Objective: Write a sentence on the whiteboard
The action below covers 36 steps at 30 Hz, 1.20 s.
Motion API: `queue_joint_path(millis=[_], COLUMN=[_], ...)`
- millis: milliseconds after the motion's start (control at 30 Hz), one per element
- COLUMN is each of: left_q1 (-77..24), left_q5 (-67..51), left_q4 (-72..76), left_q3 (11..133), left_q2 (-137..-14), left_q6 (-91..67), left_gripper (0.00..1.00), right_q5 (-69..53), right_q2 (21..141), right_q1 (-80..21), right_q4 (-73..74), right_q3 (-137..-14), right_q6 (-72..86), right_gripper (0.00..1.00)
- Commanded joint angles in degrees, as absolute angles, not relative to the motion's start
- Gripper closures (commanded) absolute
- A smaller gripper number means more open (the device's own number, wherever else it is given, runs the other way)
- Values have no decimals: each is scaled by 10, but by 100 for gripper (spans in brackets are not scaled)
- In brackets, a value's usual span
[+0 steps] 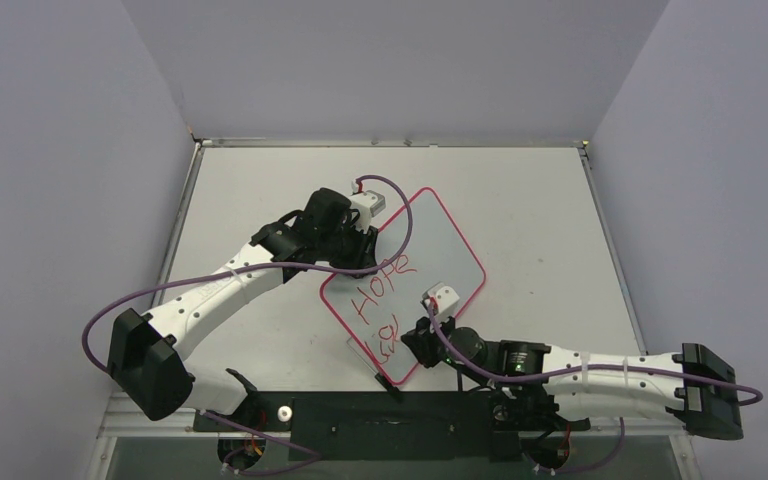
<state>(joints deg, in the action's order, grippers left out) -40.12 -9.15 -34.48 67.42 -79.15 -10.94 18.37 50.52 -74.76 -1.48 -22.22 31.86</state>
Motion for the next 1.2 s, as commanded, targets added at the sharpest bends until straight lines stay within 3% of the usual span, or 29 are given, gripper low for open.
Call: queue_joint_path(millis=[0, 1167], left_q1=[-410, -410], left_q5=[36, 36], left_q4=[-409, -409], left_q3=[657, 657], left_q2=[-819, -816], left_q6=[-19, -19], left_gripper=[100, 100], right_q5=[220, 202], right_q2=[519, 553], right_q1=[-742, -714], right_q4=[29, 18], right_q3=[-246, -314], right_q6=[302, 248], right_gripper=[100, 100])
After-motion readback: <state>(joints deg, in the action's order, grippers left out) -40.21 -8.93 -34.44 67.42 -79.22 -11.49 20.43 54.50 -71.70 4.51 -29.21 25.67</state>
